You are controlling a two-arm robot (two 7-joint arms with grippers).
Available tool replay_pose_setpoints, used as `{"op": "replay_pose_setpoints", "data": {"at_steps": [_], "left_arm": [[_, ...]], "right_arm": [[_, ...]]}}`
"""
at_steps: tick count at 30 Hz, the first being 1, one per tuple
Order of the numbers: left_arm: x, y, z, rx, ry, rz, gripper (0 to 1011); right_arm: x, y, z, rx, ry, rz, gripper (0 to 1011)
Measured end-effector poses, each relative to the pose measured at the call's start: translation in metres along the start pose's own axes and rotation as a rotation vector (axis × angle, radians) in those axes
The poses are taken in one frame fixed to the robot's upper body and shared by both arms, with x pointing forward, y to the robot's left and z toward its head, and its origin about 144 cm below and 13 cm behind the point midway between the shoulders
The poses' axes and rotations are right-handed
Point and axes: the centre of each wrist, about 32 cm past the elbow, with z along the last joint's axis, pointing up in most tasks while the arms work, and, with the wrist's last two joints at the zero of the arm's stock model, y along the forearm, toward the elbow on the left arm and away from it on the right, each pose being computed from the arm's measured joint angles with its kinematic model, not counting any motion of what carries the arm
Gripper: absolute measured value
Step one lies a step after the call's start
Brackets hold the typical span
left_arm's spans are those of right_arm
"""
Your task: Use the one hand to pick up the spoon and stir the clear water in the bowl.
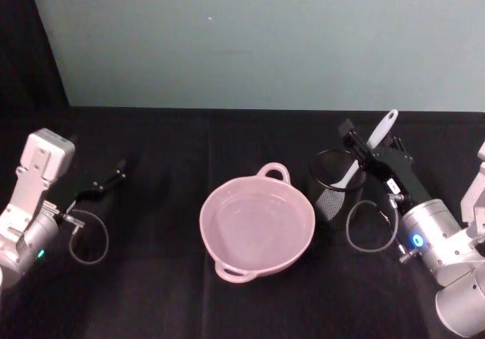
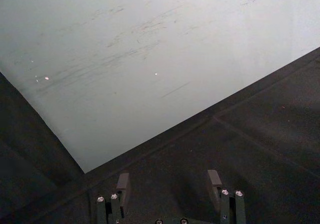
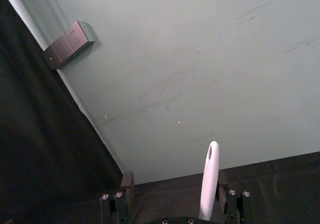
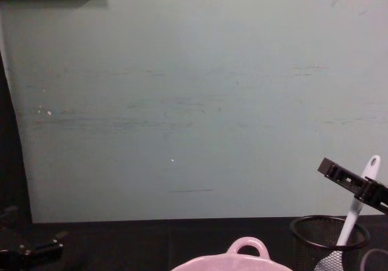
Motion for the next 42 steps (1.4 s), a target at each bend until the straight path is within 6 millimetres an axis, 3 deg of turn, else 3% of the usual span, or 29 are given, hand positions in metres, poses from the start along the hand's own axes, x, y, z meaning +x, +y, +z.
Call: {"op": "replay_pose_setpoints", "data": {"at_steps": [28,42], "left_arm": [[0.000,0.000,0.000,0.000,0.000,0.000,1005],[0.000,0.000,0.000,0.000,0.000,0.000,1005]], "right_arm": [[-0.001,-0.006,0.016,-0.087,-0.319,-0.073,1003],[-0.027,-0.043,0.026,-0.085,-0.494,-0.119,1003]]}}
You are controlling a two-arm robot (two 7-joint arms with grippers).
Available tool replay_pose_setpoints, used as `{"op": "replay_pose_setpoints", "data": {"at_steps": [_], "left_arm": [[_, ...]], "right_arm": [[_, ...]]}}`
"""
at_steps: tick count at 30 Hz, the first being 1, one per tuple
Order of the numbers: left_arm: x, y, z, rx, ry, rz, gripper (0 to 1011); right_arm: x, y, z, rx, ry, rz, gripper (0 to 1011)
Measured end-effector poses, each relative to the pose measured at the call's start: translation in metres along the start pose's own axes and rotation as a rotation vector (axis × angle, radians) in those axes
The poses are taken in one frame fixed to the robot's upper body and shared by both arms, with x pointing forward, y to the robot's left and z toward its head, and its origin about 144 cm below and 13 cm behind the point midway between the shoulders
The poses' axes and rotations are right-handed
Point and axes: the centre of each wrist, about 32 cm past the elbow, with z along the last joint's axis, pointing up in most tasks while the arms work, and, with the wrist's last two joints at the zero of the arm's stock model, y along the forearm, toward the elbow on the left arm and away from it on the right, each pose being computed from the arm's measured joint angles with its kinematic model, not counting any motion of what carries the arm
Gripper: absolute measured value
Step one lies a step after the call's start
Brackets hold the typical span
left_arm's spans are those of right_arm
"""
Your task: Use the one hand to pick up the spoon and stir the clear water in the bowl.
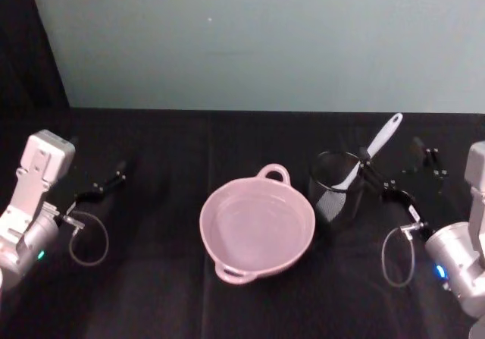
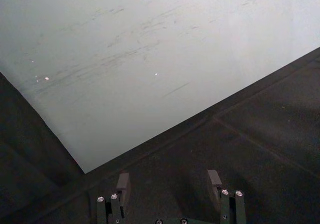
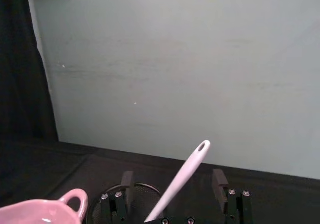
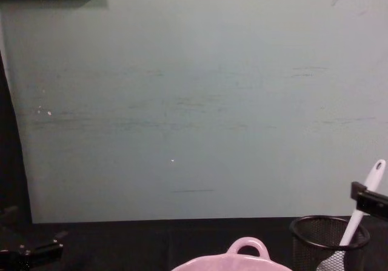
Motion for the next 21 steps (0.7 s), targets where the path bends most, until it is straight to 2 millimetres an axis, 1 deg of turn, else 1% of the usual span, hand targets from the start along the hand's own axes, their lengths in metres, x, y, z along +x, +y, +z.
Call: {"op": "replay_pose_setpoints", "data": {"at_steps": [7,12,15,21], "left_arm": [[0.000,0.000,0.000,0.000,0.000,0.000,1005],[0.000,0.000,0.000,0.000,0.000,0.000,1005],[0.000,0.000,0.000,0.000,0.000,0.000,1005],[0.000,0.000,0.000,0.000,0.000,0.000,1005]], "right_arm": [[-0.003,-0.026,0.001,0.049,-0.091,-0.056,1003],[0.001,-0.036,-0.003,0.053,-0.118,-0.088,1003],[0.008,-0.043,-0.011,0.042,-0.127,-0.117,1003],[0.020,-0.050,-0.026,0.023,-0.125,-0.151,1003]]}}
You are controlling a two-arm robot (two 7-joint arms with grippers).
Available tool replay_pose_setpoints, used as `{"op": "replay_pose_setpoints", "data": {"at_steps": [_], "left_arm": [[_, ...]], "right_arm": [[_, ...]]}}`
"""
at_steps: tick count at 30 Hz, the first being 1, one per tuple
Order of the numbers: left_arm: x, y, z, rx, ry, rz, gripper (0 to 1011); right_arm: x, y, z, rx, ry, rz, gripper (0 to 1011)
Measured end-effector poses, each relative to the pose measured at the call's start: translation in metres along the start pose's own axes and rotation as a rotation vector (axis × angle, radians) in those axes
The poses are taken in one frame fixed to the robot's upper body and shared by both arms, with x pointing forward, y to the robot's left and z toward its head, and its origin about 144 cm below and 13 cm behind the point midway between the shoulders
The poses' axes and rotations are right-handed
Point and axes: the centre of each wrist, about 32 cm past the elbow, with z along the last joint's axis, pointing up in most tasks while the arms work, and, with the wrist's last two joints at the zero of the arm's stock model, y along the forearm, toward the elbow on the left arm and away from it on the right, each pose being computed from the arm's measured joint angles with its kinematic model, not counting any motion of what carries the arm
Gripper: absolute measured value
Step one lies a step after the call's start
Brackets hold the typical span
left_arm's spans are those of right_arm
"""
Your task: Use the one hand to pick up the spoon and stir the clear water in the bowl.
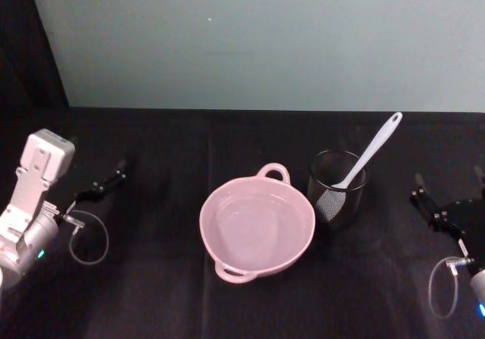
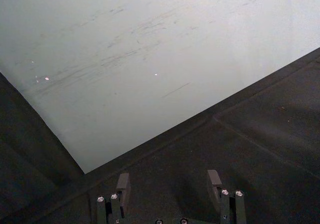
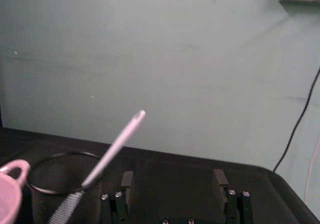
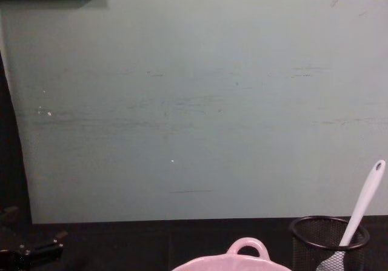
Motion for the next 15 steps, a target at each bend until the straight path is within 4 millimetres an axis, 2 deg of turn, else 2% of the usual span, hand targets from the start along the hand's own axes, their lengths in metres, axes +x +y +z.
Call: {"op": "replay_pose_setpoints", "data": {"at_steps": [2,7,15], "left_arm": [[0.000,0.000,0.000,0.000,0.000,0.000,1005],[0.000,0.000,0.000,0.000,0.000,0.000,1005],[0.000,0.000,0.000,0.000,0.000,0.000,1005]], "right_arm": [[0.003,-0.001,-0.008,-0.008,0.012,-0.008,1003],[0.003,-0.001,-0.015,-0.008,0.025,-0.009,1002],[-0.001,0.003,-0.017,0.005,0.046,0.001,1002]]}}
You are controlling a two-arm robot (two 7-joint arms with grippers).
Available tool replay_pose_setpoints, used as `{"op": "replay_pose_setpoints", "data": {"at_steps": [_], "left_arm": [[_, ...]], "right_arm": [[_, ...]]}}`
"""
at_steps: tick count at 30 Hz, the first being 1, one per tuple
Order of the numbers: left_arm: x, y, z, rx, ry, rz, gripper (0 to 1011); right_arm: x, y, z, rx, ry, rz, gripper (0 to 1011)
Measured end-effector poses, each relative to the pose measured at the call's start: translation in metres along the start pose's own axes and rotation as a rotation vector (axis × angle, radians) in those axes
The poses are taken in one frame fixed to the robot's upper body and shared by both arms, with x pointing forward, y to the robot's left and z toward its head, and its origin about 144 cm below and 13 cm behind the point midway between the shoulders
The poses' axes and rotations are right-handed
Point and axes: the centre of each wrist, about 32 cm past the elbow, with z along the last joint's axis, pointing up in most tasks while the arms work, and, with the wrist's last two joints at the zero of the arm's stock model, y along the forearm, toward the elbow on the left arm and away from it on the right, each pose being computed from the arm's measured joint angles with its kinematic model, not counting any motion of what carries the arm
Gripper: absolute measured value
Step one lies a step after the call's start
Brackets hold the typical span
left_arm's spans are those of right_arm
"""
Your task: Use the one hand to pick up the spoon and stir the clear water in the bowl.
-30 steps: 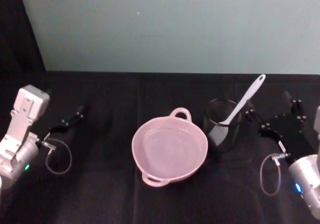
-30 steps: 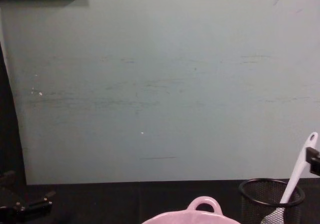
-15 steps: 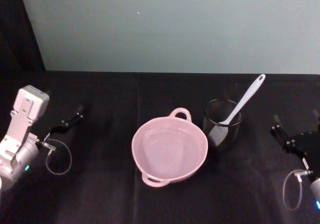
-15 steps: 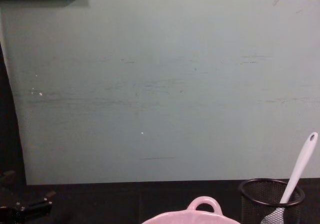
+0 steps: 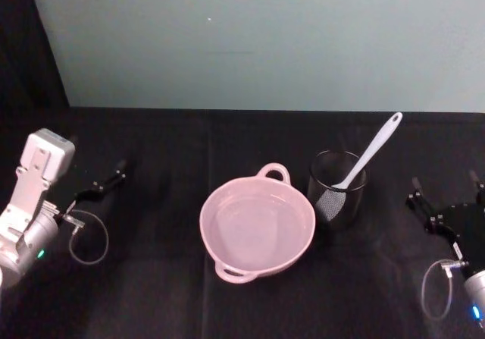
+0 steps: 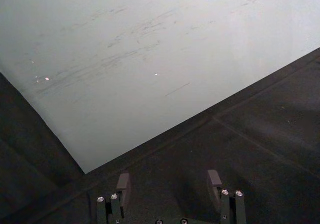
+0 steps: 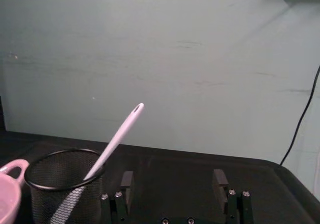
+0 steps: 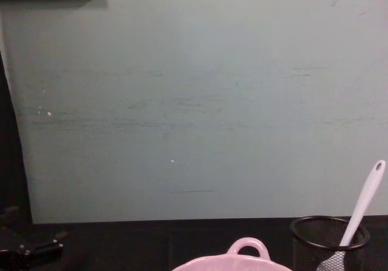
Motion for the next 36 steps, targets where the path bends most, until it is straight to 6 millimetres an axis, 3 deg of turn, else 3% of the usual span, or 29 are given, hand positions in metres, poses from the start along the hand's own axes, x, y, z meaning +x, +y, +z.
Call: {"op": "replay_pose_setpoints", "data": {"at_steps": [36], "left_arm": [[0.0000,0.0000,0.0000,0.000,0.000,0.000,1005]], "right_arm": [[0.0009,-0.0010,0.0000,-0.004,-0.006,-0.001,1003]]}}
